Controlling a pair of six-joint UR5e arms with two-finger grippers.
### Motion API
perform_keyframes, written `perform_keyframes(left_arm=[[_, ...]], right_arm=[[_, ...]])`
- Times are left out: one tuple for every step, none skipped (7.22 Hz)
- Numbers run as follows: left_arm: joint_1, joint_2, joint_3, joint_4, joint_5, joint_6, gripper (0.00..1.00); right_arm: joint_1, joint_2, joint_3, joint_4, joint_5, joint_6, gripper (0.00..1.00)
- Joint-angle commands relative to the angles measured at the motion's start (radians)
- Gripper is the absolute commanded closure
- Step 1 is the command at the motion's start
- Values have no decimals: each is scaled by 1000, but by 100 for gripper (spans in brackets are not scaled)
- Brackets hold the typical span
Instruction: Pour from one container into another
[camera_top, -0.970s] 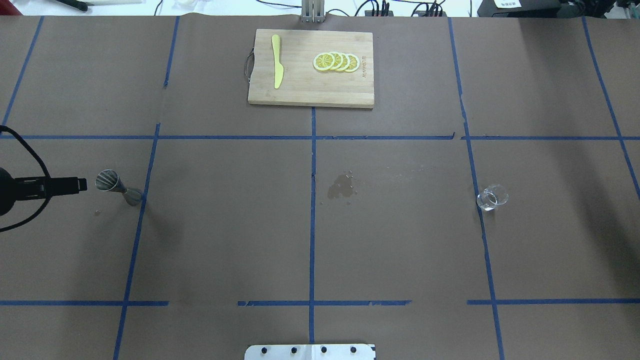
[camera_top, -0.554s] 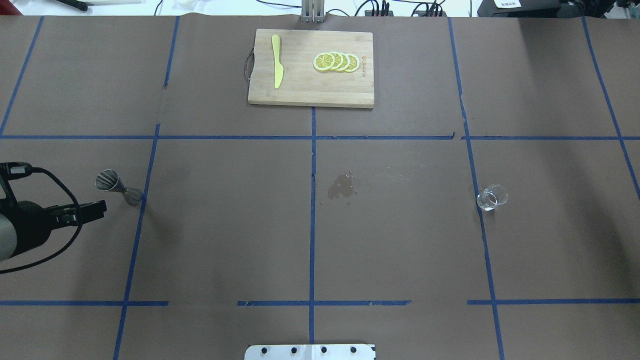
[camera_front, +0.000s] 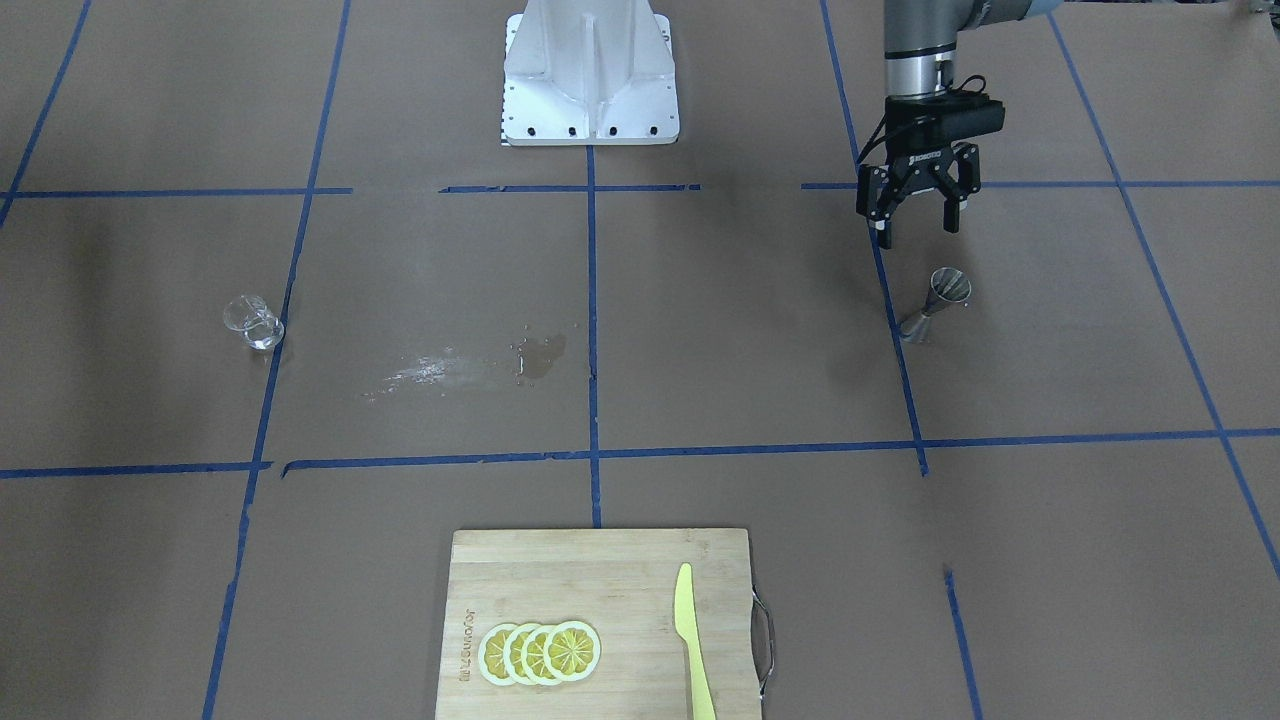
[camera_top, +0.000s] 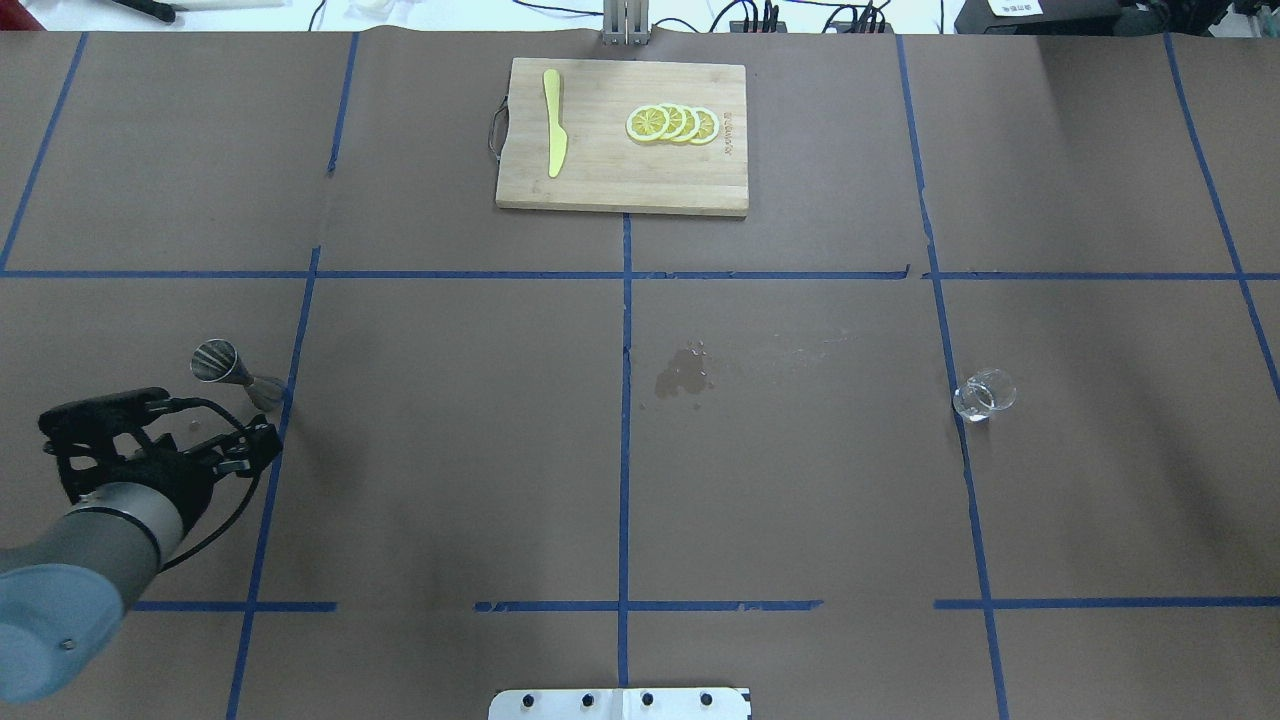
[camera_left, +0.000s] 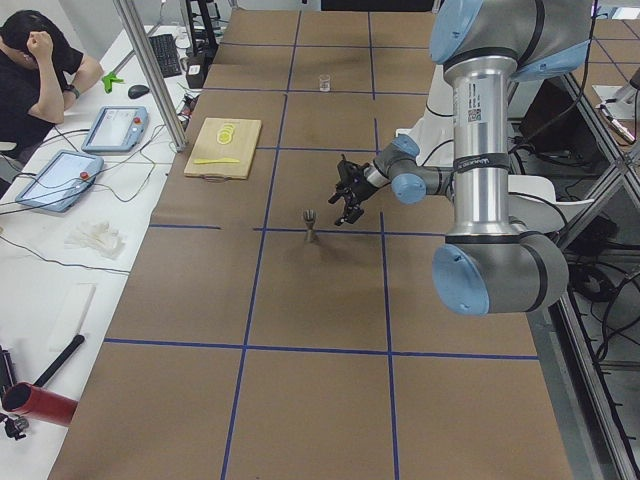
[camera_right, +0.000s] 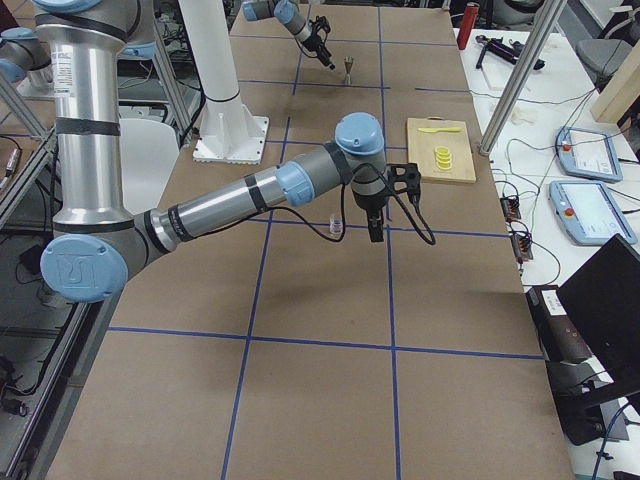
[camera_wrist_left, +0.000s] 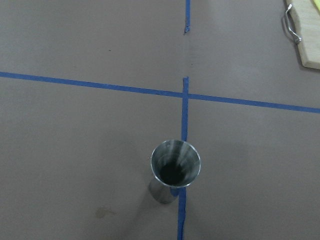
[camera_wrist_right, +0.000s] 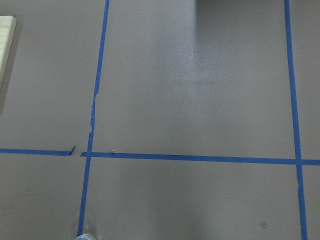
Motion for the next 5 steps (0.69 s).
perform_keyframes(left_arm=[[5, -61, 78, 32, 160, -52, 0], [5, -59, 101, 32, 206, -55, 0], [5, -52, 110, 32, 252, -56, 0], [6, -52, 141, 27, 313, -70, 0], [20, -53, 179, 26, 337, -105, 0]], right_arm=[[-109, -123, 91, 182, -109, 199, 1], [-180, -199, 91, 337, -193, 290, 0], [-220, -215, 93, 385, -227, 338, 0], [-243, -218, 96, 395, -248, 340, 0], [-257, -221, 100, 397, -260, 342, 0]])
